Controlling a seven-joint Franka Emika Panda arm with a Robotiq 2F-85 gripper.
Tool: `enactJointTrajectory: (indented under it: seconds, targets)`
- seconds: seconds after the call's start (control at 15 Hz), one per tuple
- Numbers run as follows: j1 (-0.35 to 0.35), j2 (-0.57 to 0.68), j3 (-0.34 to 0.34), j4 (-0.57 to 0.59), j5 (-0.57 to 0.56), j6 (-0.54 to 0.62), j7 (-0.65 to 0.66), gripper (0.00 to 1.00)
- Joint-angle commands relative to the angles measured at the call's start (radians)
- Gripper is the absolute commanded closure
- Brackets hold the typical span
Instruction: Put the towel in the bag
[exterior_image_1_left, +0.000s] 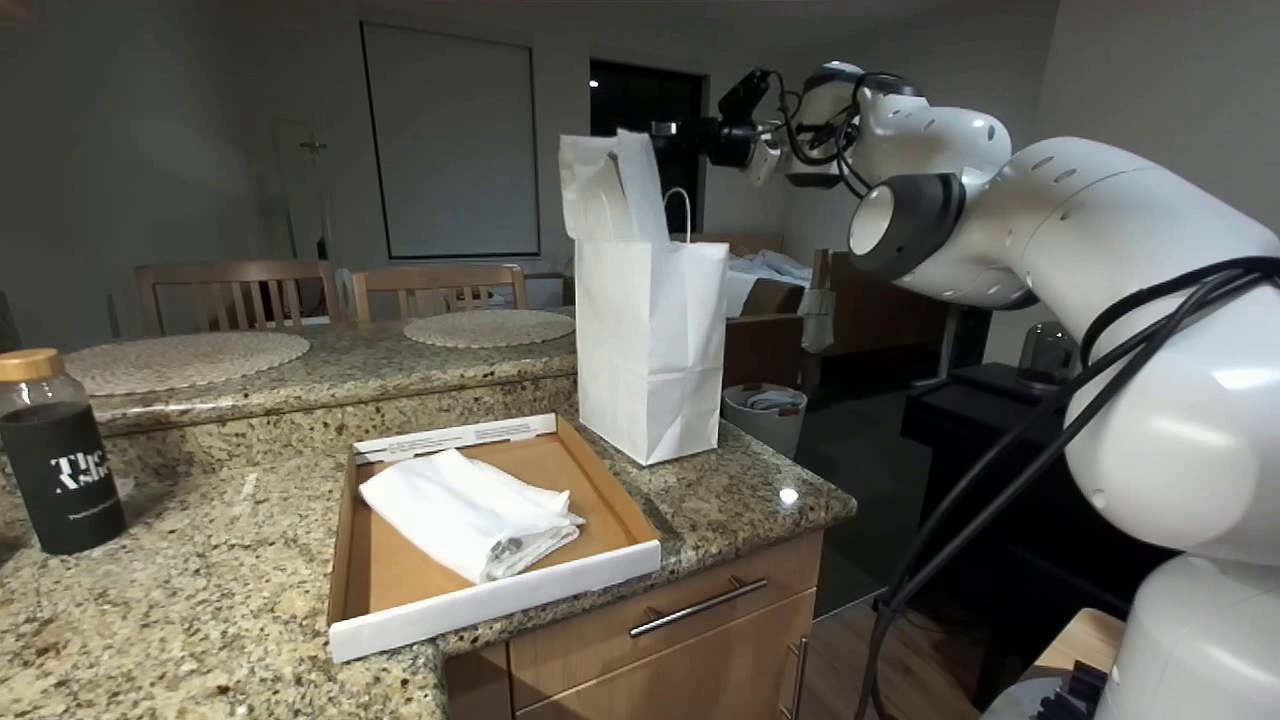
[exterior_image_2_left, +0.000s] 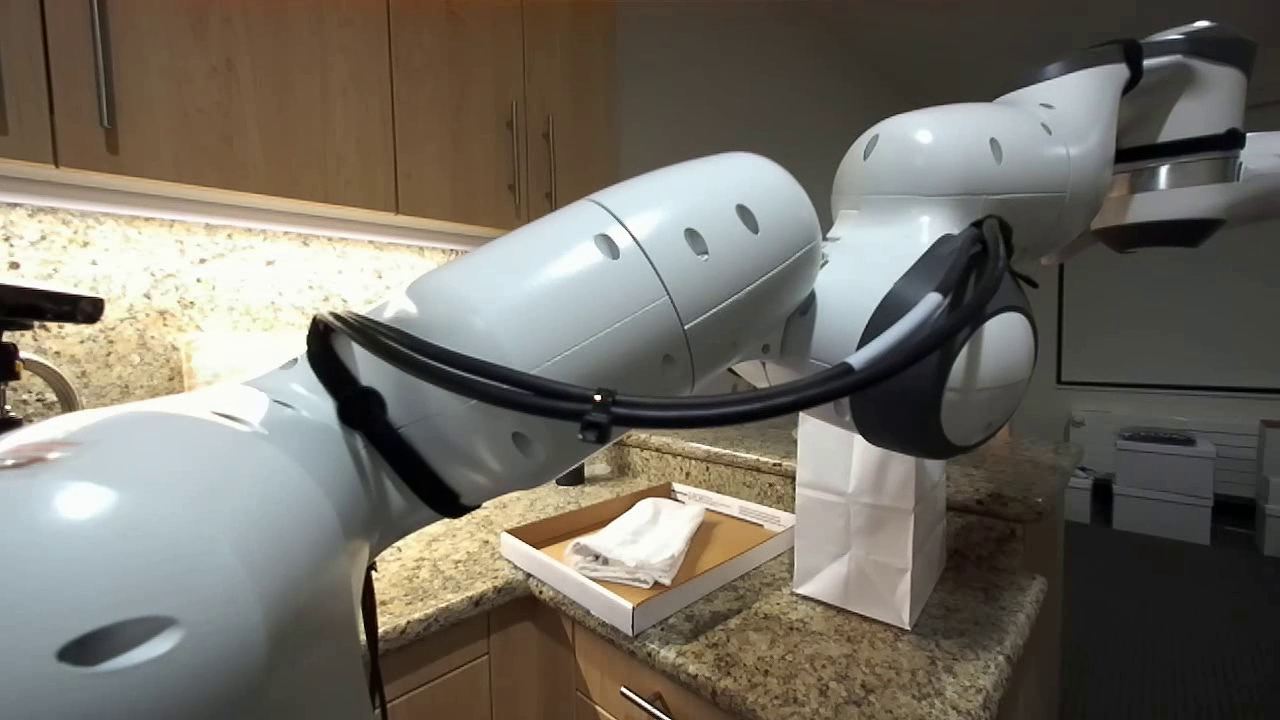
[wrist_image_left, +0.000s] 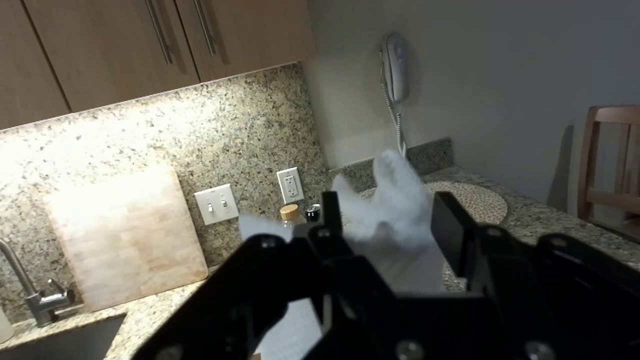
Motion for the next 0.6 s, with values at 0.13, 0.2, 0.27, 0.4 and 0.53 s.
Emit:
enactJointTrajectory:
  seconds: [0.13,0.2,0.27,0.4,0.53]
  targets:
    - [-0.040,-0.059,0.015,-0.063,0.045,0.014,-0.075,0.06]
    - [-0.043,-0.065,0.014,-0.064,0.050,0.012,-0.080,0.02]
    - [-0.045,-0.070,0.009,-0.065,0.050,0.010,-0.086,0.00]
    - [-0.049,-0.079,0.006,-0.067,0.047,0.006,-0.090,0.00]
    - [-0.047,-0.090,-0.002,-0.069,0.037,0.001,-0.088,0.00]
